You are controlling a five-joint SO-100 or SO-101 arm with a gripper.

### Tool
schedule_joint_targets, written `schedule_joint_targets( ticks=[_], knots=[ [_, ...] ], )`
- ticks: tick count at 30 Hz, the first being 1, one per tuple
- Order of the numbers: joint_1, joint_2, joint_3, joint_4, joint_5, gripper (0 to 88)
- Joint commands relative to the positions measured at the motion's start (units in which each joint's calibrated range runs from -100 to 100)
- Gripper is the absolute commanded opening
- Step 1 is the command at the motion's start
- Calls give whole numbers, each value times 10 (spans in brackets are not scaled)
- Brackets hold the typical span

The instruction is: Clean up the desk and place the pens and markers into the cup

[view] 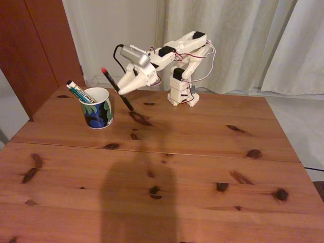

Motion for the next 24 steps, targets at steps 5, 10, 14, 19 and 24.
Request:
schedule_joint_targets(
  ticks=[5,10,14,19,24],
  knots=[
    [41,-19,-14,-63,-38,9],
    [85,-44,-8,-57,-51,9],
    [112,-53,-5,-55,-72,9],
    [160,-53,1,-56,-78,9],
    [193,-45,-18,-56,-76,9]
  ],
)
